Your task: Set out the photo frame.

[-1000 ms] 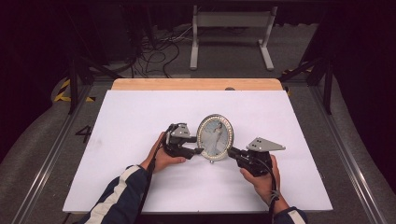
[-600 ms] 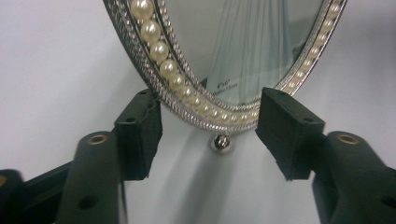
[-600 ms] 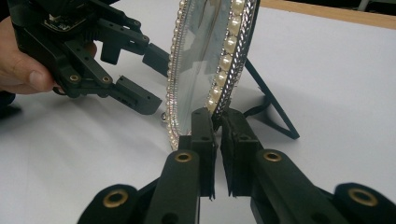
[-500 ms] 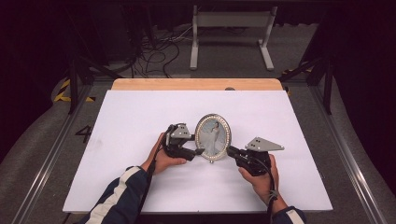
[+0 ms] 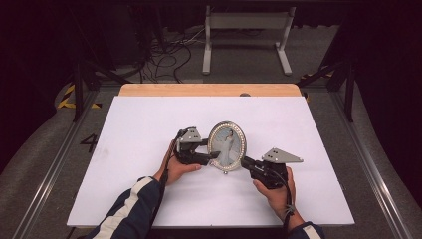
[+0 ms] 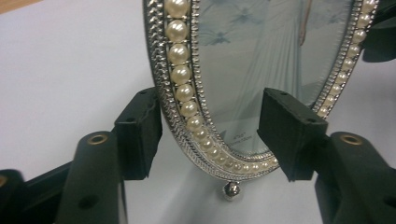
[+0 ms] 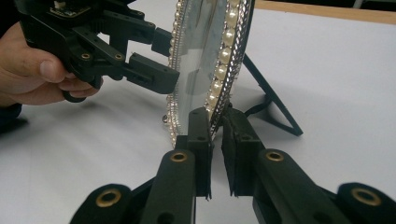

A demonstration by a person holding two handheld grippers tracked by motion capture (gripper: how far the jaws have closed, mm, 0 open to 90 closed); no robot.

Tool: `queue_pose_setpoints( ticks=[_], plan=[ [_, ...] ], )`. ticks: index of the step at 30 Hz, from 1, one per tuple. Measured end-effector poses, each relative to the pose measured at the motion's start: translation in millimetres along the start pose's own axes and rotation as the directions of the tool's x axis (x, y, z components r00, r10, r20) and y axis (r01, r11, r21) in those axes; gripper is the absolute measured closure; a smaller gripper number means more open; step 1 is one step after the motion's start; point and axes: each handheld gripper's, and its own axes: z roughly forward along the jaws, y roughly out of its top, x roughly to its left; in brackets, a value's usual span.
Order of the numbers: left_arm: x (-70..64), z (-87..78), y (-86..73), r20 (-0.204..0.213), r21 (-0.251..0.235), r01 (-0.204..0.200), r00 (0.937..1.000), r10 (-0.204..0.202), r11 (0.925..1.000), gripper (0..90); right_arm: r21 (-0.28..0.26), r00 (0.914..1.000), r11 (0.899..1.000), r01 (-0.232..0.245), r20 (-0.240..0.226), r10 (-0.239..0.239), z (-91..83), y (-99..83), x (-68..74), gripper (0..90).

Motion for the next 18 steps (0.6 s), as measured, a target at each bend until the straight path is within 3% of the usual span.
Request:
queue_pose_setpoints(
  ticks=[4, 18],
  plan=[
    [0.4, -2.8, 0.3, -0.03, 0.01, -0.01, 0.9995, 0.01, 0.9999, 51.0, -0.004, 0.9999, 1.0, 0.006, 0.009, -0.006, -0.2, 0.1, 0.9, 83.4],
    [-2.9, -5.5, 0.8, -0.054, 0.043, -0.029, 0.9981, 0.031, 0.9987, 54.4, -0.023, 0.9989, 0.999, 0.025, 0.04, -0.024, 2.1, -1.9, 2.7, 81.6]
  ],
)
